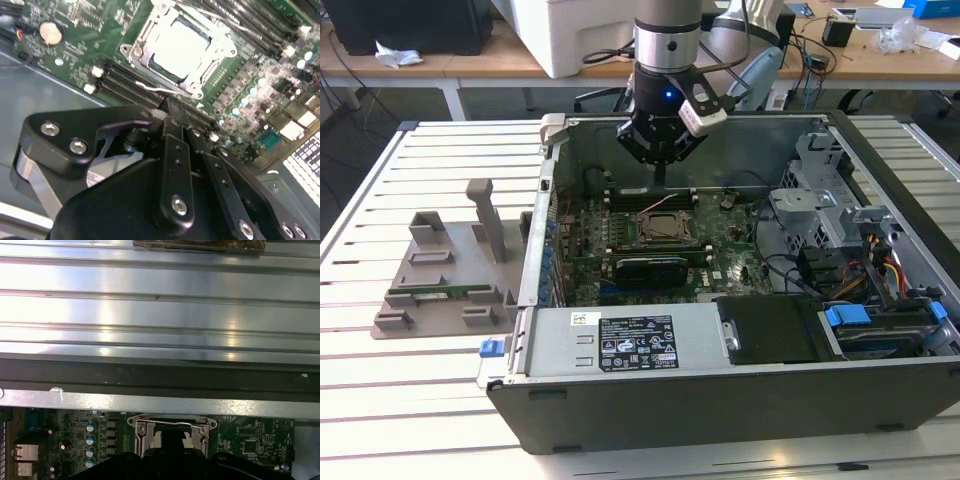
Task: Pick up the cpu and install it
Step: 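Install the first cpu locking lever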
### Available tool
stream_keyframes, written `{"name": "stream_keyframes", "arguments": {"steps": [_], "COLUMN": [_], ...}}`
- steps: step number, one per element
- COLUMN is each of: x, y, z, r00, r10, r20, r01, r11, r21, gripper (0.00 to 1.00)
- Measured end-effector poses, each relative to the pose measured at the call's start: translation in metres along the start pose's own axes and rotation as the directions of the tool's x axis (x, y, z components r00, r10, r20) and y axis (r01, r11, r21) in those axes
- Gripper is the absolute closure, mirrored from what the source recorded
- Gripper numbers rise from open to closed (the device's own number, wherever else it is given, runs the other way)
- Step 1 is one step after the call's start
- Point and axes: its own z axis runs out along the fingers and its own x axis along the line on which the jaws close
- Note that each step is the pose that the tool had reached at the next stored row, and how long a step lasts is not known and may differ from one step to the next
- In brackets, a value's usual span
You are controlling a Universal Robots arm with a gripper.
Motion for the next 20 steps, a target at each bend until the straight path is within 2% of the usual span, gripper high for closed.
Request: {"name": "stream_keyframes", "arguments": {"steps": [4,6,7,8,9,10,17,20], "x": [-0.0001,0.0000,0.0001,0.0001,0.0002,0.0002,0.0002,0.0002], "y": [-0.0001,-0.0018,-0.0040,-0.0050,-0.0064,-0.0067,-0.0069,-0.0068], "z": [0.0001,0.0001,0.0002,0.0003,0.0003,0.0003,0.0007,0.0034], "r00": [1.0000,1.0000,1.0000,1.0000,1.0000,1.0000,1.0000,1.0000], "r10": [0.000,0.000,0.000,0.000,0.000,0.000,0.000,0.001], "r20": [0.0000,0.0002,0.0007,0.0013,0.0020,0.0021,0.0021,0.0023], "r01": [0.000,0.000,0.000,0.000,0.000,0.000,0.000,0.000], "r11": [1.0000,1.0000,0.9998,0.9994,0.9985,0.9983,0.9982,0.9980], "r21": [-0.0003,-0.0040,-0.0210,-0.0339,-0.0546,-0.0589,-0.0592,-0.0632], "gripper": [0.89,0.89,0.89,0.89,0.89,0.89,0.89,0.89]}}
